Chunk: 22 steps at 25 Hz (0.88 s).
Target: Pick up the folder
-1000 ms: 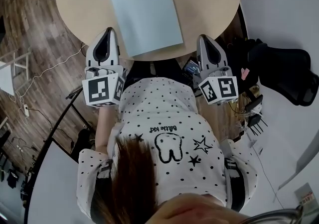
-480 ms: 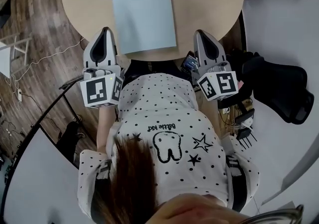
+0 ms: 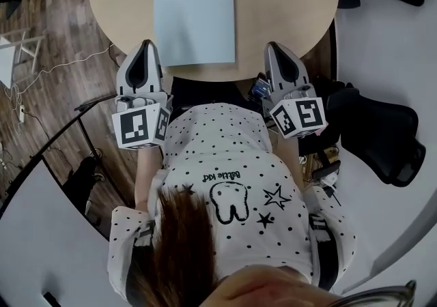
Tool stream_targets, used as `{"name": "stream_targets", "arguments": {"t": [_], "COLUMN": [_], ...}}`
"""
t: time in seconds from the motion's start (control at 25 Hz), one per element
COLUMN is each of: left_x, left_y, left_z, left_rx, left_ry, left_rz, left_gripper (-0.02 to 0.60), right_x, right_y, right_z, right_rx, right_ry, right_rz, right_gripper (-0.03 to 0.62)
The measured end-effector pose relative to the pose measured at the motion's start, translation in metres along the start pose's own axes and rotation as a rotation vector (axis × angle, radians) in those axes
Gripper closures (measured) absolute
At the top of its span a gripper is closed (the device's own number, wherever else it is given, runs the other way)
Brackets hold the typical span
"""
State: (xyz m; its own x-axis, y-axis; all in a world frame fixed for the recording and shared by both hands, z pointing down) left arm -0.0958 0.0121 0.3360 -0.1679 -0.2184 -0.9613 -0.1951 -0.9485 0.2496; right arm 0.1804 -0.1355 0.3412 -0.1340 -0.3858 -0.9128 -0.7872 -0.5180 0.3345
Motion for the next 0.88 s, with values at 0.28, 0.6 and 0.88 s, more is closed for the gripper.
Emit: {"name": "stream_targets", "arguments": {"t": [0.28, 0.6, 0.88], "left_x": [0.003, 0.008, 0.014], "left_y": [-0.006, 0.001, 0.011], "left_z": [0.002, 0.011, 0.031], "left_rx": [-0.008, -0.043, -0.08], "left_ry": [0.051, 0.054, 0.074], "left_rz": [-0.008, -0.005, 0.0], "left_gripper": [0.566, 0.565, 0.565], "right_x": [-0.002, 0.001, 0.013], "right_y": [-0.008, -0.019, -0.018], "right_z": [0.002, -0.01, -0.016], "right_rx": [-0.011, -0.099, -0.154], "right_ry": [-0.002, -0.003, 0.008], "right_rz": [-0.012, -0.026, -0.056], "right_gripper": [0.588, 0.588, 0.588]}}
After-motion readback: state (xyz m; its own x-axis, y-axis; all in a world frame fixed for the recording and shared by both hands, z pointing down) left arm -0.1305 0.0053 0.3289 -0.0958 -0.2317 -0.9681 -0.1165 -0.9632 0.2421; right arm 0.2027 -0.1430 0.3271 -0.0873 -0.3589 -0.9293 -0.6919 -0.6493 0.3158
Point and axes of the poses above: the fingertips, and each gripper's own axes: y forward along the fingers, z to its left, x out of its top, the point moved 9 cm from there along -y, backward along the fingers, and after that the axes turned 1 degree about y, right-handed, at the moved point
